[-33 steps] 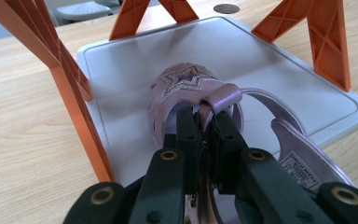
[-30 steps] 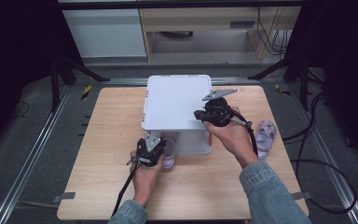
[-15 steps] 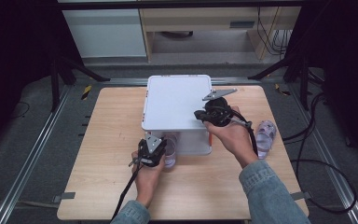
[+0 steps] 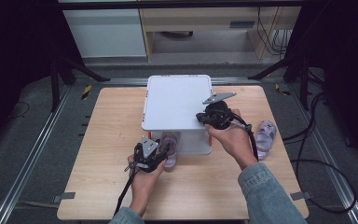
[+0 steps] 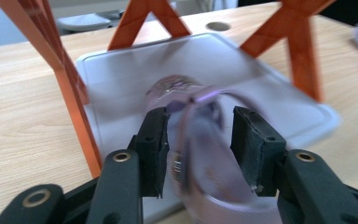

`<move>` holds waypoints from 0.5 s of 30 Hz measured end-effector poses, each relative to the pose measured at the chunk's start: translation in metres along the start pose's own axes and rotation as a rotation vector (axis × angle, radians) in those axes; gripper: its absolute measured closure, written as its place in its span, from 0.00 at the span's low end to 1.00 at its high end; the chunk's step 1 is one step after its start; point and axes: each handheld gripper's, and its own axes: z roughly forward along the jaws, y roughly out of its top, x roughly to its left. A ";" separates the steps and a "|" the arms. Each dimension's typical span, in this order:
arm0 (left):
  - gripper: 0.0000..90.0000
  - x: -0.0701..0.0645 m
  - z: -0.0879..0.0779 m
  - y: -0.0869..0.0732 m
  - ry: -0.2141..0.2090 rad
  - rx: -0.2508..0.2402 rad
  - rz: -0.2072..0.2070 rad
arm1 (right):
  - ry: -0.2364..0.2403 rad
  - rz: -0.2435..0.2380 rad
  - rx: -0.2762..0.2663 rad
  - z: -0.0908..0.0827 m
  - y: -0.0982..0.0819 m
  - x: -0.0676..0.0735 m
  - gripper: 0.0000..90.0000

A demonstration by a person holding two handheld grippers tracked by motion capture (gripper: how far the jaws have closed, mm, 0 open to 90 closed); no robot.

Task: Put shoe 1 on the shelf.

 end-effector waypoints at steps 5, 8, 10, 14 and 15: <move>0.75 -0.004 -0.024 -0.003 -0.068 0.043 -0.009 | -0.021 -0.032 -0.005 0.000 0.000 0.004 1.00; 0.84 -0.012 -0.033 -0.007 -0.077 0.073 0.055 | -0.028 -0.041 -0.004 0.000 -0.001 0.005 1.00; 0.91 -0.016 -0.035 -0.012 -0.098 0.100 0.068 | -0.028 -0.041 -0.003 0.000 -0.001 0.005 1.00; 0.98 -0.021 -0.031 -0.023 -0.122 0.153 0.093 | -0.029 -0.041 -0.003 0.000 -0.001 0.005 1.00; 0.99 -0.023 -0.029 -0.025 -0.129 0.166 0.096 | -0.029 -0.041 -0.003 0.000 -0.001 0.005 1.00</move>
